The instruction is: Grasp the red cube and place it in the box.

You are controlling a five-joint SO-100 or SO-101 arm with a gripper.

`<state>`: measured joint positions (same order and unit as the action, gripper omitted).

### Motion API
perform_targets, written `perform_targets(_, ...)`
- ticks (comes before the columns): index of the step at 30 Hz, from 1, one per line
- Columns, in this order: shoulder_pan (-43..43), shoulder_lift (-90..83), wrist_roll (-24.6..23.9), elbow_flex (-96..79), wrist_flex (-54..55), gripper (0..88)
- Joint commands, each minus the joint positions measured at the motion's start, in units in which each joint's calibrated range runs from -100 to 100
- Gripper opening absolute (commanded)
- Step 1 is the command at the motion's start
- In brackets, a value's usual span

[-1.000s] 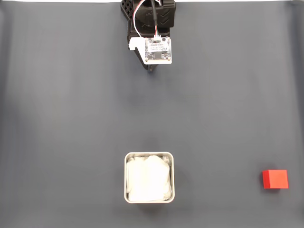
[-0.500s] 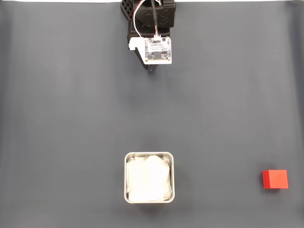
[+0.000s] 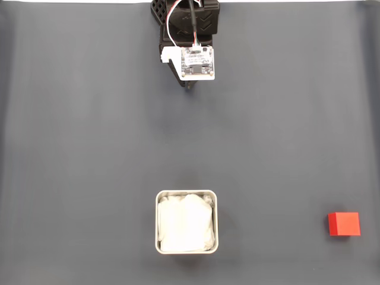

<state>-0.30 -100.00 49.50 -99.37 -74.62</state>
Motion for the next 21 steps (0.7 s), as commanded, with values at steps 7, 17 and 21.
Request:
perform_targets(7, 0.2, 0.5, -2.4, 2.5, 11.1, 0.0)
perform_targets(17, -1.4, 19.3, -1.8, 36.3, 20.0, 0.0)
perform_targets(21, -1.3, 25.6, -1.0, 47.5, 19.3, 0.0)
